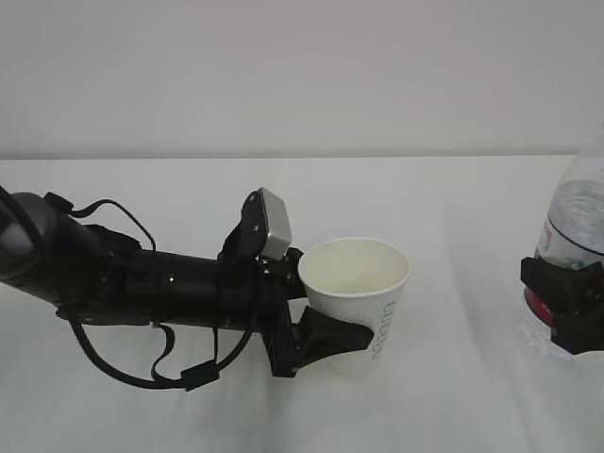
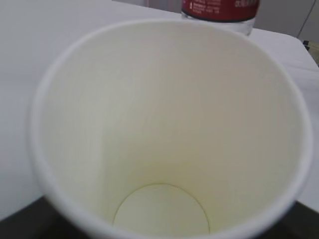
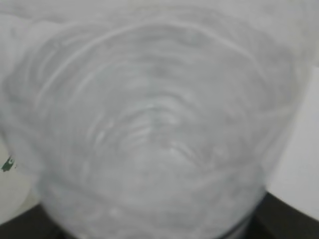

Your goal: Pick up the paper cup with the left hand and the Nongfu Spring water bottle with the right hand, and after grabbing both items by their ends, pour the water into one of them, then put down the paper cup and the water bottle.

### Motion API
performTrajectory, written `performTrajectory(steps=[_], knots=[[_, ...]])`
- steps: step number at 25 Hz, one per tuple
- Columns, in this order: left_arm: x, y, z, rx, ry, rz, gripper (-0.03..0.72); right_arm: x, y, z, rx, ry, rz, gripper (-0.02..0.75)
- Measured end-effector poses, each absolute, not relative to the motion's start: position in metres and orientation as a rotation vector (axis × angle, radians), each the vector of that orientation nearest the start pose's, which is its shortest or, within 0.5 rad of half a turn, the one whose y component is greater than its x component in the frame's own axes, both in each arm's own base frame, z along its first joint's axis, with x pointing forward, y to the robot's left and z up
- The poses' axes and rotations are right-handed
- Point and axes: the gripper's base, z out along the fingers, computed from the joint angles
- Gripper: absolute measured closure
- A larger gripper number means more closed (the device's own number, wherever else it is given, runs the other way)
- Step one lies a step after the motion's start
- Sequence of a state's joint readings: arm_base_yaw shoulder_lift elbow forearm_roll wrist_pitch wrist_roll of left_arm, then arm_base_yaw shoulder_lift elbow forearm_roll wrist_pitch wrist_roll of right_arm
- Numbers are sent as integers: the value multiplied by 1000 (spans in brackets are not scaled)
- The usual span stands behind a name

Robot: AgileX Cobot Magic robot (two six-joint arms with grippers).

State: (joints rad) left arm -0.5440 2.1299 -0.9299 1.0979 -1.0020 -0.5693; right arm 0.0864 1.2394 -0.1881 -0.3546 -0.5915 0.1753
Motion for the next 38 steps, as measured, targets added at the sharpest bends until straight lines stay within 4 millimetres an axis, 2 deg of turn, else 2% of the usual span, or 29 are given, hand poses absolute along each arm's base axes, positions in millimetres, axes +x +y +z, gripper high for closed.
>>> performTrajectory(steps=[11, 28, 38], knots=[[282, -259, 105, 1216, 1591, -1055, 151, 188, 31, 193, -374, 1943, 89, 288], [261, -280, 103, 1295, 1572, -1084, 154, 187, 30, 190, -492, 1948, 2, 288], [254, -283, 102, 1352, 1551, -1095, 155, 187, 30, 190, -589, 1921, -61, 288]])
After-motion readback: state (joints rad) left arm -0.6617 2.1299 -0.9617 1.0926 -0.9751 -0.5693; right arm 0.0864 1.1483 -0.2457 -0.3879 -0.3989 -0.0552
